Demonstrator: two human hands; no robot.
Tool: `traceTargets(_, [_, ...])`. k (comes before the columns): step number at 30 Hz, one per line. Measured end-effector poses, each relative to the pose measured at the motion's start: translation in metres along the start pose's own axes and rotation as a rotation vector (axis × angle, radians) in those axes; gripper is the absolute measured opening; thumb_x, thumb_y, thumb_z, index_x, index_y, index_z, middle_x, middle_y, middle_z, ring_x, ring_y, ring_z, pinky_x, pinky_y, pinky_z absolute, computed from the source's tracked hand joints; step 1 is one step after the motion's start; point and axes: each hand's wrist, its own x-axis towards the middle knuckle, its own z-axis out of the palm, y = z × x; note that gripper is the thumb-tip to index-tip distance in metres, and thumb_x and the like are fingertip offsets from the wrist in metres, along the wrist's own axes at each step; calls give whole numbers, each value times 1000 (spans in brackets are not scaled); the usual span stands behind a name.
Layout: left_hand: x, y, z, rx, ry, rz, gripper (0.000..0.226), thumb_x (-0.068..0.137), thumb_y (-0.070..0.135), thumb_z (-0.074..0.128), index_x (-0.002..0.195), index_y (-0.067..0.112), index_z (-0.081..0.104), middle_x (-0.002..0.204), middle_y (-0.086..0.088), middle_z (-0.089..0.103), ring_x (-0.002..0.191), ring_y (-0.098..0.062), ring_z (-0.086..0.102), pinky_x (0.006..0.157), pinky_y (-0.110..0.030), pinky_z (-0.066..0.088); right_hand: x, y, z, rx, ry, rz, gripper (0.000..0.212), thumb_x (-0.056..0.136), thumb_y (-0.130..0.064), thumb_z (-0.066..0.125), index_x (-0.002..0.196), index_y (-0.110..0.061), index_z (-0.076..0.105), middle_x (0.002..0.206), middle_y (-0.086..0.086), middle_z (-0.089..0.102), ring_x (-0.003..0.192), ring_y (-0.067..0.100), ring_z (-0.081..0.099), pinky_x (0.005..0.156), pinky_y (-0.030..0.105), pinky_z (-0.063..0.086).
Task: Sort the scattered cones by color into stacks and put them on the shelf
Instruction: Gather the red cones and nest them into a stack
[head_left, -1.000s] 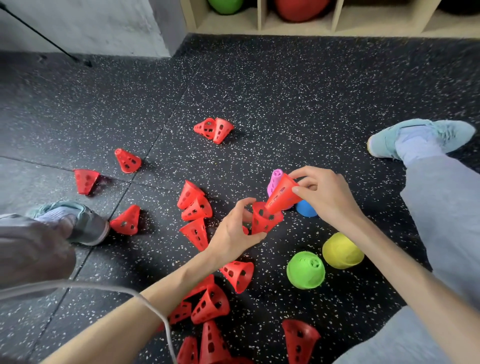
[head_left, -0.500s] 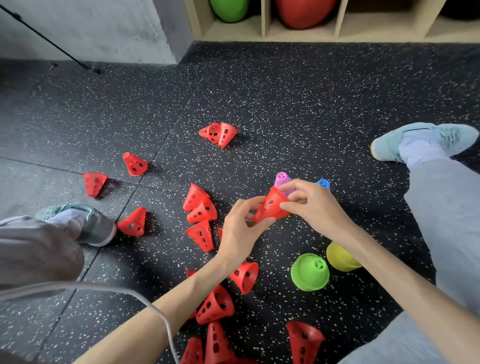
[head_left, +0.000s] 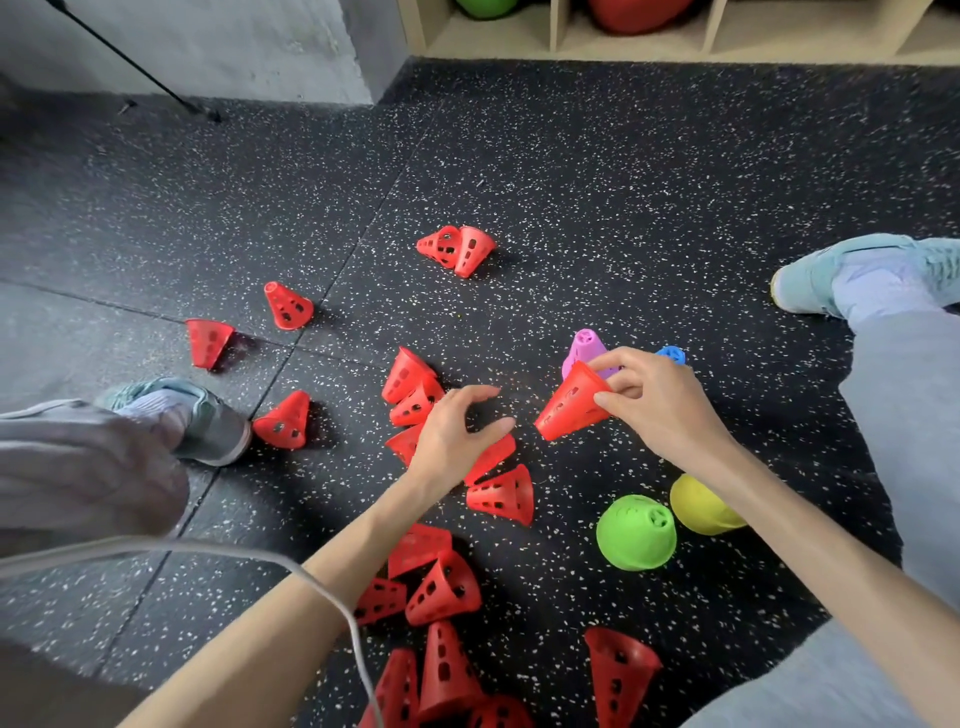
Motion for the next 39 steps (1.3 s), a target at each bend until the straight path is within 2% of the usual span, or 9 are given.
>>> traceTargets(4, [-6,-30,0,107,-116,-84,54,84,27,82,133,18,59,127,-2,63,120,-16,58,98,-20,39,2,1,3,1,-13,6,29,92,-11,70,118,-24,68,90,-7,75,85,9,71,86,37,56])
traceTargets(10, [-10,-34,6,131,-218,-139,62,79,34,83,134,23,57,125,2,61,115,-14,58,100,-28,45,1,1,3,-20,-15,15,25,93,-13,70,112,-28,68,88,-9,72,82,8,68,82,37,56])
traceTargets(16, [-28,-35,9,104,-137,-152,73,75,36,88,136,18,52,124,0,49,113,-13,49,98,-22,39,3,-1,4,-37,-13,22,24,93,-15,70,115,-26,68,89,-9,71,82,10,67,83,40,56])
traceTargets(19, [-33,-34,9,95,-96,-164,65,76,43,86,129,21,55,119,3,52,107,-12,53,97,-27,44,2,-2,3,-44,-12,16,23,94,-16,70,113,-28,68,87,-9,71,81,9,67,81,38,56])
traceTargets(23, [-30,-16,3,84,-48,-115,50,76,47,83,118,32,59,108,10,53,91,-8,60,84,-31,51,-1,-3,1,-10,5,14,22,94,-14,69,109,-30,66,85,-10,72,78,5,66,76,32,52])
traceTargets(28, [-17,15,-6,-40,-31,-5,56,75,50,84,124,39,58,114,15,53,102,-7,62,93,-34,53,-6,-12,-4,149,76,-37,22,95,-5,67,111,-20,67,83,-3,73,64,-11,63,62,2,41])
traceTargets(30, [-13,26,-8,-71,-49,13,70,74,55,84,133,37,53,120,17,59,109,-6,59,98,-32,49,-10,-17,-6,231,118,-73,24,95,0,65,114,-14,68,85,3,74,62,-11,64,61,0,41])
traceTargets(34, [-12,40,-7,-128,-65,55,79,70,61,83,137,44,44,121,22,66,112,-13,62,98,-42,51,-9,-18,-7,228,181,-118,27,94,-7,67,118,-20,69,87,-7,76,75,-11,67,70,3,40])
traceTargets(39, [-10,59,-7,-218,-53,102,86,74,38,91,145,34,42,132,11,60,102,0,62,90,-26,53,-11,-22,-9,267,115,-133,28,95,-3,67,118,-19,71,88,-3,75,68,-11,66,64,0,42])
